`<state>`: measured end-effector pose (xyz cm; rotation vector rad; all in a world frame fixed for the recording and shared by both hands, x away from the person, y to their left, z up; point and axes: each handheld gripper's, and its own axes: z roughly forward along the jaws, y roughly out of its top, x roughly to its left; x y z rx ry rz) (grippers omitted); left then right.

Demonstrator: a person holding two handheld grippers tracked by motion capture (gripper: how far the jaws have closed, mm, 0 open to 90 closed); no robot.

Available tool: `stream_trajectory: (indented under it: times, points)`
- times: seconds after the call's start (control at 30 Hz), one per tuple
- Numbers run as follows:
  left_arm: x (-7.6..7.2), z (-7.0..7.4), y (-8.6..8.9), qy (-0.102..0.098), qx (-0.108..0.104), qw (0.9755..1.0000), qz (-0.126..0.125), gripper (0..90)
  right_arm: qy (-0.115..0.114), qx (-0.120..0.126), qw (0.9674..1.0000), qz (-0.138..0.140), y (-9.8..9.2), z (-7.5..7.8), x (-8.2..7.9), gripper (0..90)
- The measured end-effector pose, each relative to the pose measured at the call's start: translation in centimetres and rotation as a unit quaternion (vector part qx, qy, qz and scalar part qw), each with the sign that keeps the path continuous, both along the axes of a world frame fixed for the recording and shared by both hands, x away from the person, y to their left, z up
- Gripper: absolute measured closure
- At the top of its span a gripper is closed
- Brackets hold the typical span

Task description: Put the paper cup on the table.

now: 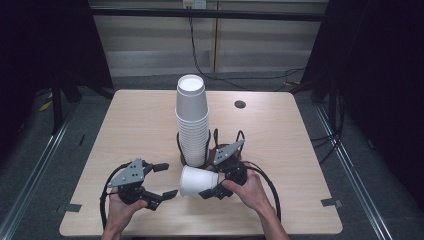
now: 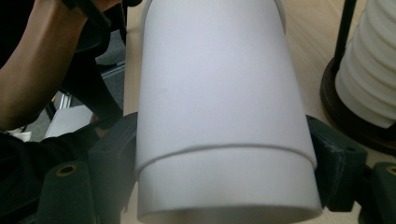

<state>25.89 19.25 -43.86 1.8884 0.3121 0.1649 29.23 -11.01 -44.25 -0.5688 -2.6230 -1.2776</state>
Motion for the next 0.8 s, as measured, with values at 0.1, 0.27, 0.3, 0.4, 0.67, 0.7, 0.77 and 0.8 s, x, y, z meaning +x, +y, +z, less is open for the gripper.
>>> stream_trajectory:
  times: [0.1, 0.27, 0.3, 0.4, 0.67, 0.7, 0.77, 0.8]
  points:
    - [-0.1, -0.5, 0.1, -0.001, -0.003, 1.0000, 0.009, 15.8, -0.004, 0.010, 0.9999, -0.007, -0.3, -0.4, -0.2, 21.9]
    - [-0.1, -0.9, 0.0, 0.010, -0.007, 0.9999, 0.005, 15.8, -0.015, 0.041, 0.9989, -0.015, -0.9, -0.9, -0.6, 21.8]
    - [-0.1, -0.9, 0.0, 0.010, -0.009, 0.9999, 0.003, 15.8, -0.018, 0.046, 0.9987, -0.017, -0.9, -1.0, -0.7, 21.9]
    - [-0.1, -1.0, -0.3, 0.006, -0.016, 0.9999, 0.003, 15.8, -0.028, 0.059, 0.9976, -0.023, -1.0, -1.2, -0.8, 21.9]
    - [0.2, -1.3, -0.8, 0.014, -0.002, 0.9999, -0.004, 15.8, -0.037, 0.094, 0.9947, -0.022, -1.2, -2.1, -1.2, 21.8]
    - [0.2, -1.4, -0.7, 0.014, -0.003, 0.9999, 0.000, 15.8, -0.037, 0.098, 0.9942, -0.022, -1.2, -2.2, -1.3, 21.8]
    - [0.1, -1.3, -0.6, 0.012, -0.011, 0.9999, -0.002, 15.8, -0.041, 0.105, 0.9933, -0.022, -1.3, -2.3, -1.5, 21.8]
    - [0.1, -1.3, -0.6, 0.009, -0.013, 0.9999, -0.005, 15.7, -0.044, 0.111, 0.9926, -0.022, -1.3, -2.3, -1.5, 21.9]
